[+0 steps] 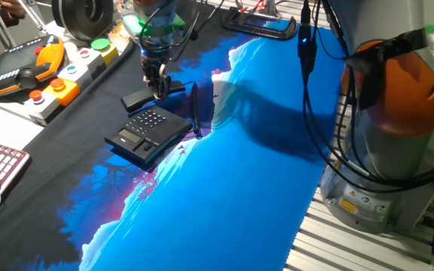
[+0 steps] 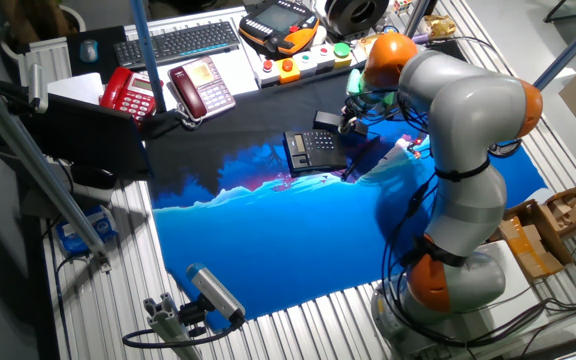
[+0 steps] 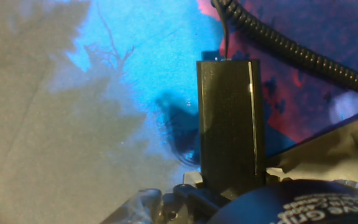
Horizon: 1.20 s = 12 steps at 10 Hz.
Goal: Place the handset of the telephone on the corresponding phone cradle
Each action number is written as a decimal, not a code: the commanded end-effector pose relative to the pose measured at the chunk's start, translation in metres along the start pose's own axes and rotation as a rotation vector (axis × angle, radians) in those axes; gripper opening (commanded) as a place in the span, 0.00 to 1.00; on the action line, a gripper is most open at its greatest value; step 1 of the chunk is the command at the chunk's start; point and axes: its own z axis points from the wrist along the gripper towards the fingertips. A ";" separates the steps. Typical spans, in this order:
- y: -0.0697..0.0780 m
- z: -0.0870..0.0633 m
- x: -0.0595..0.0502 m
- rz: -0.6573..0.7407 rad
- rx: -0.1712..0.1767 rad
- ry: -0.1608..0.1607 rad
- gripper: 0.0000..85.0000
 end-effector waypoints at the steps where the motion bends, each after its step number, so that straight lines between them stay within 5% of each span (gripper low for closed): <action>1: 0.000 0.000 0.000 0.007 0.008 0.003 0.01; 5: 0.000 0.000 0.000 0.014 0.020 0.005 0.01; 8: -0.009 -0.021 0.012 -0.023 0.058 0.037 0.01; 12: -0.028 -0.032 0.026 -0.097 0.061 0.050 0.01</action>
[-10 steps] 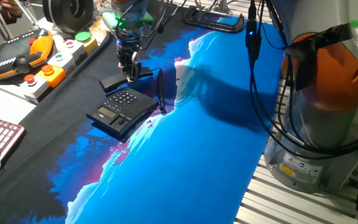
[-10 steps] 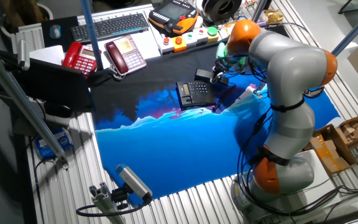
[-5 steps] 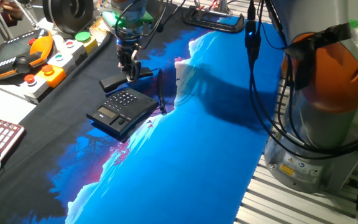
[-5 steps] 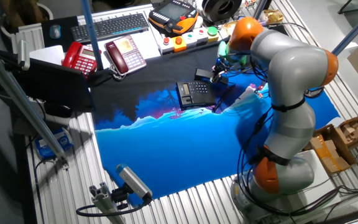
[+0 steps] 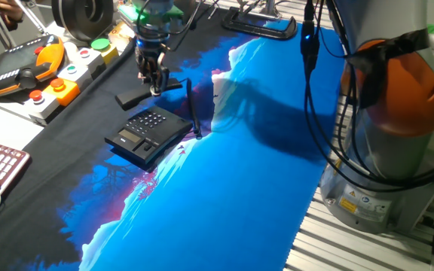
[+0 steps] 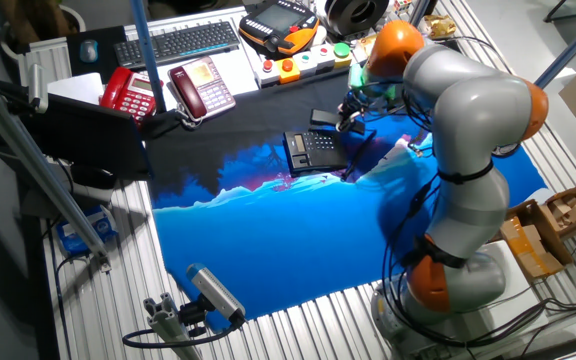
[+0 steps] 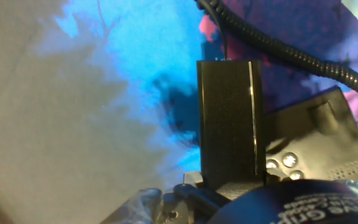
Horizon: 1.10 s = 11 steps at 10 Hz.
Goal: Place the handset of the telephone on the corresponding phone cradle
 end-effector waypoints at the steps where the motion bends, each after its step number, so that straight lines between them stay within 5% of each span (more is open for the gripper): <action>1: -0.005 -0.002 0.004 -0.017 0.006 -0.001 0.01; 7: -0.053 0.003 0.022 -0.172 0.064 -0.037 0.01; 11: -0.069 0.001 0.024 -0.219 0.110 -0.057 0.01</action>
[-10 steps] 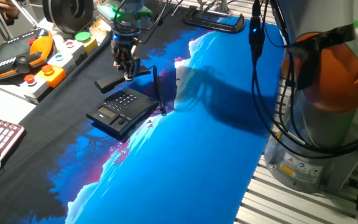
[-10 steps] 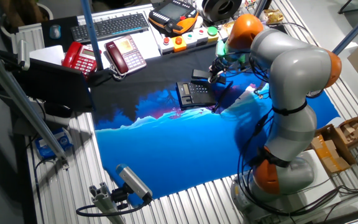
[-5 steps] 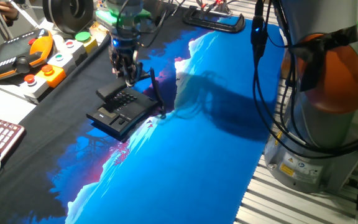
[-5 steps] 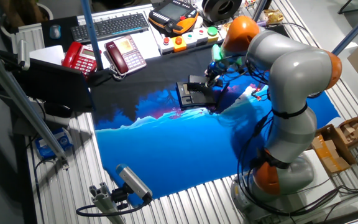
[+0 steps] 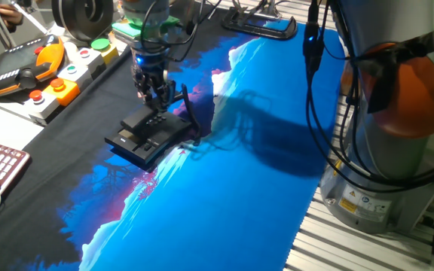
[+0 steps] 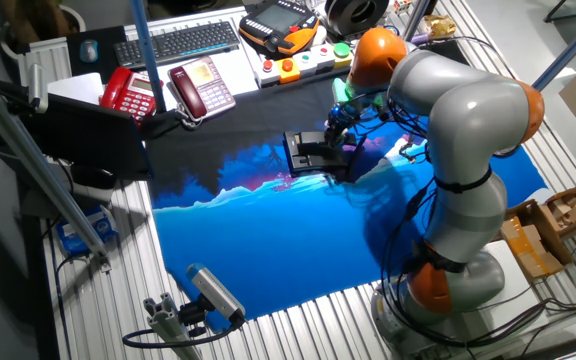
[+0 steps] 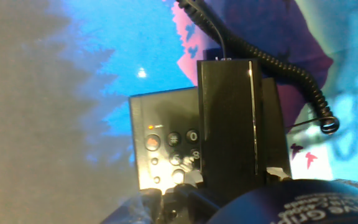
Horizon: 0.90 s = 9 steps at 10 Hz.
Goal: Place the handset of the telephone on the corresponding phone cradle
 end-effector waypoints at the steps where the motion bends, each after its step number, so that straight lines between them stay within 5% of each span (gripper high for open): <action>1: -0.002 0.001 0.001 -0.003 0.007 0.001 0.01; 6: -0.013 0.003 0.007 -0.006 0.023 -0.001 0.01; 9: -0.017 0.001 0.008 -0.030 -0.001 -0.010 0.01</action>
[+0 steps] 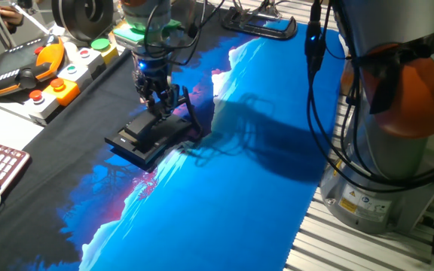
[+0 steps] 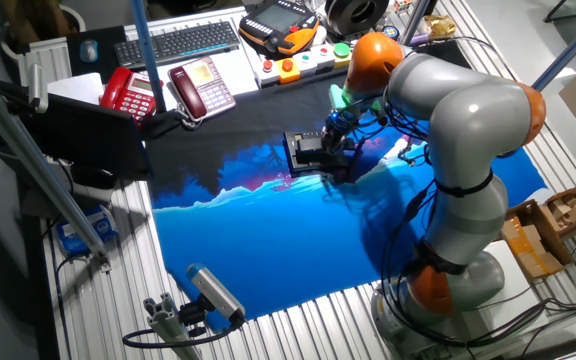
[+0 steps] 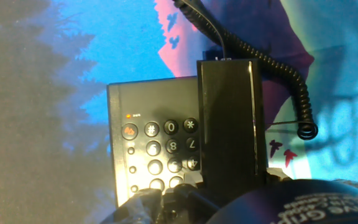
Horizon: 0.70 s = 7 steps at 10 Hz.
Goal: Place the handset of the telephone on the corresponding phone cradle
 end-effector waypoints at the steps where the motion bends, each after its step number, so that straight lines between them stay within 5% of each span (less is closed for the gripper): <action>1: -0.001 0.000 0.000 0.001 0.004 -0.001 0.01; 7: -0.007 0.004 0.004 0.009 0.008 0.019 0.01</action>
